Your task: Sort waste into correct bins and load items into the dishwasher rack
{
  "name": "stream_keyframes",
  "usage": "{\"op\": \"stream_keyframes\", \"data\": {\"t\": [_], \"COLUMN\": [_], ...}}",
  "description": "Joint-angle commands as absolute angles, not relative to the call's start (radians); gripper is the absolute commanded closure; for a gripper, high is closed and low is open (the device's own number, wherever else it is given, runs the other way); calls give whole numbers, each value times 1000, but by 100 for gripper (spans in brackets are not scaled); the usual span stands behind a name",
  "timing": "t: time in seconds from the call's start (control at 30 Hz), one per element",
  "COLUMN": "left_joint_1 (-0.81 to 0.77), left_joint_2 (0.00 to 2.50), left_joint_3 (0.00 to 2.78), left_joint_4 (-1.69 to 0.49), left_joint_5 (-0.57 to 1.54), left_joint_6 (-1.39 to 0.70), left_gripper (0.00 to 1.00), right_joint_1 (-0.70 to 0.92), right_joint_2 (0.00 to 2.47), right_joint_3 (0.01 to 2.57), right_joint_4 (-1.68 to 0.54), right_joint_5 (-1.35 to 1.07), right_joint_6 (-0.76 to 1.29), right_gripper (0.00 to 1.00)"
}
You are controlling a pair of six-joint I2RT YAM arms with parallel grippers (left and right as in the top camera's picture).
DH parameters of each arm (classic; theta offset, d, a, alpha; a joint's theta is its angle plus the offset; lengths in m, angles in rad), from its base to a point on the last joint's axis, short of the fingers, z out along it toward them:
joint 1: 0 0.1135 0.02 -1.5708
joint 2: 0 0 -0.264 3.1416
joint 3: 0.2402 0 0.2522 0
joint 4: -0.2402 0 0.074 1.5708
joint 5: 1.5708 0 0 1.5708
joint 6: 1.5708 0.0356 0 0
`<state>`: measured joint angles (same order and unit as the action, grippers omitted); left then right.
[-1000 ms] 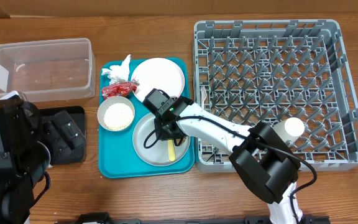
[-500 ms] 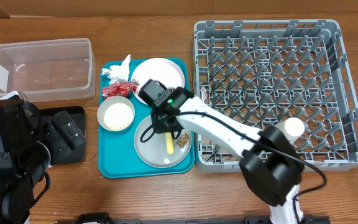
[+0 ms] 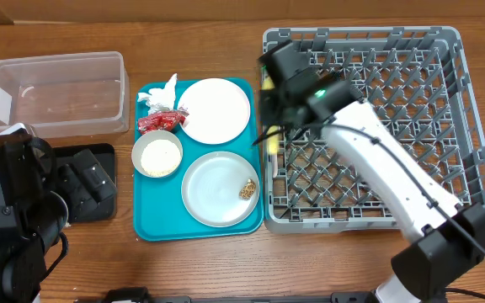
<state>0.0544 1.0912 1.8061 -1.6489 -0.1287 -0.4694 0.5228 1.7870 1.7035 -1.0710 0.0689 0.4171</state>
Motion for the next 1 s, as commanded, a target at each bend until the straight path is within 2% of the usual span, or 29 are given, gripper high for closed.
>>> {"op": "stream_keyframes", "data": {"t": [0.0,0.2,0.23,0.27,0.3,0.47,0.67,0.97], "left_joint_1": [62,61,61,61,62,62,62,62], "left_joint_2": [1091,1091,1091,1091,1091,1091,1091,1091], "left_joint_3": [1808,1808,1808,1808,1808,1808,1808,1808], "left_joint_4": [-1645,-1645,-1645,-1645,-1645,-1645,-1645,-1645], "left_joint_5": [-138,-138,-138,-138,-138,-138,-138,-138], "left_joint_6": [-479,-479,-479,-479,-479,-479,-479,-479], "left_gripper": [0,0,0,0,0,0,0,0], "right_joint_1": [499,493,493,493,493,492,527,727], "right_joint_2": [1801,1813,1813,1813,1813,1808,1754,1700], "right_joint_3": [1665,1575,1561,1545,1538,1537,1573,1573], "right_joint_4": [-1061,-987,-972,-950,-938,-921,-954,-936], "right_joint_5": [73,65,64,67,70,69,-46,-62], "right_joint_6": [344,344,348,350,351,350,344,419], "right_gripper": [89,88,83,56,49,48,48,47]}}
